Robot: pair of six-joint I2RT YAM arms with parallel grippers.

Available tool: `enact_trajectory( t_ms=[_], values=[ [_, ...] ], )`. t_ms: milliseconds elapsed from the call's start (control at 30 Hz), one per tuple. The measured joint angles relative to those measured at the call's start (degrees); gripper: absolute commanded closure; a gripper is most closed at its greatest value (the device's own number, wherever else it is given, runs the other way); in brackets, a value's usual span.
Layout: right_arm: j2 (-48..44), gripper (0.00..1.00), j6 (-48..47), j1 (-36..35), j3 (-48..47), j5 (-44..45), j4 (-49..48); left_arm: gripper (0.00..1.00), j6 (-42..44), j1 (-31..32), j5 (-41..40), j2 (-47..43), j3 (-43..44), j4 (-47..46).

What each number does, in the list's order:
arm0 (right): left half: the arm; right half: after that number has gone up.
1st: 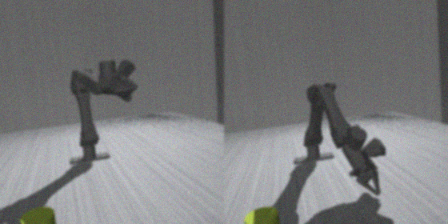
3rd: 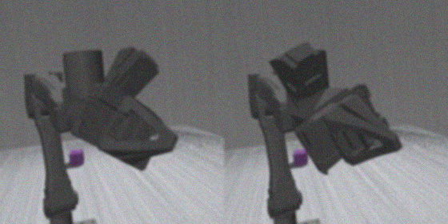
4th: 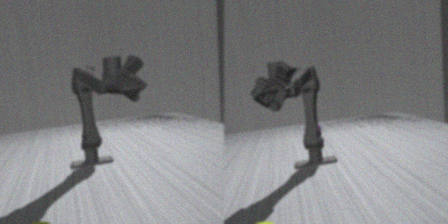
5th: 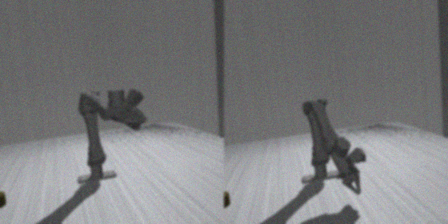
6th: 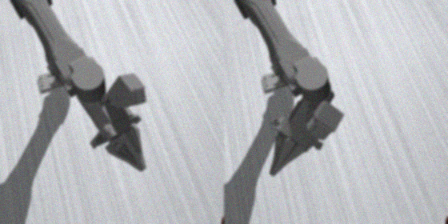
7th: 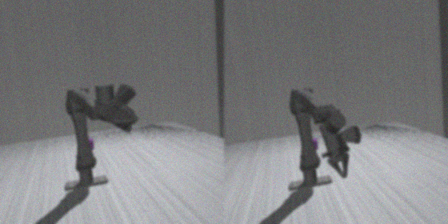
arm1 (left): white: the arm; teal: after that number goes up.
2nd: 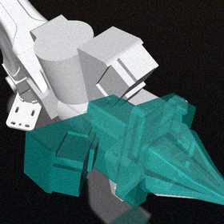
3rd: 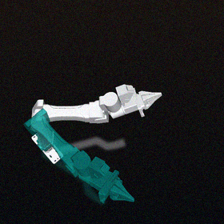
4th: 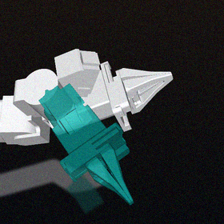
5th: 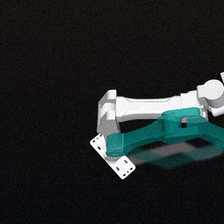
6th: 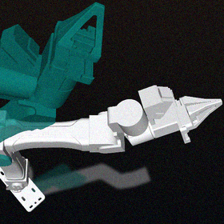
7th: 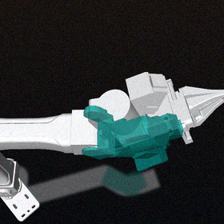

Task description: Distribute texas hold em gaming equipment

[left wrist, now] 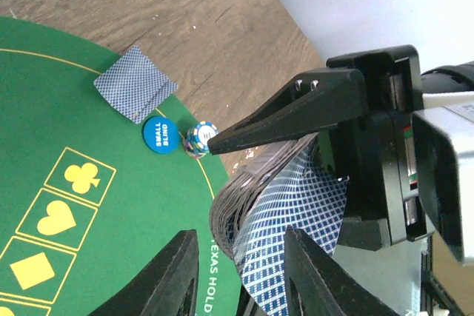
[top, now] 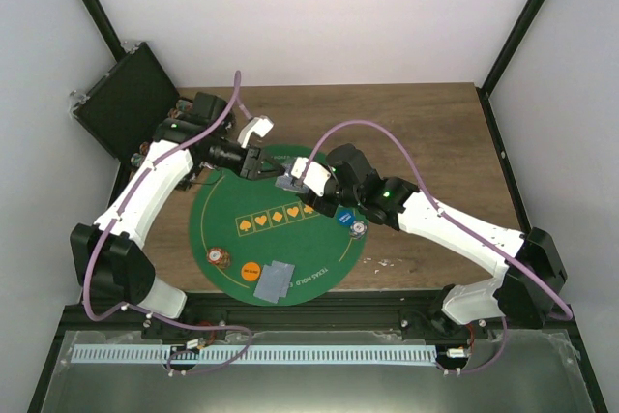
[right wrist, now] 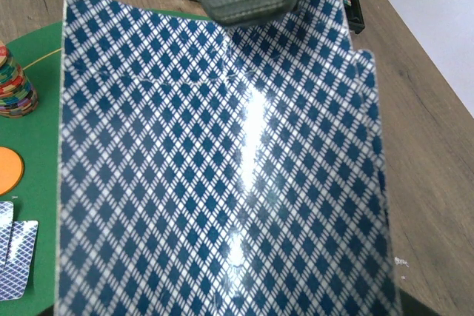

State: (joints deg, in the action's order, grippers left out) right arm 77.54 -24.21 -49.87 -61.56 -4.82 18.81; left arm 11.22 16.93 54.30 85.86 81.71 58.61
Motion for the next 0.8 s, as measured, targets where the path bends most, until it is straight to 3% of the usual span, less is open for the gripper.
enact_trajectory(
  t_ms=[100,267,400,800],
  values=[
    [0.0,0.52,0.02,0.0,0.0,-0.02,-0.02,0.68,-0.07,0.13,-0.04,0.0,-0.2,0.24],
    [0.0,0.52,0.0,0.0,0.0,0.02,0.0,0.9,0.0,0.48,0.02,0.02,-0.17,0.33],
    [0.0,0.52,0.0,0.0,0.0,0.33,0.0,1.0,0.9,0.7,0.52,0.02,-0.17,1.07],
    [-0.44,0.52,-0.17,-0.11,0.39,1.66,-0.07,1.0,3.61,0.48,1.68,0.98,3.02,5.75]
  ],
)
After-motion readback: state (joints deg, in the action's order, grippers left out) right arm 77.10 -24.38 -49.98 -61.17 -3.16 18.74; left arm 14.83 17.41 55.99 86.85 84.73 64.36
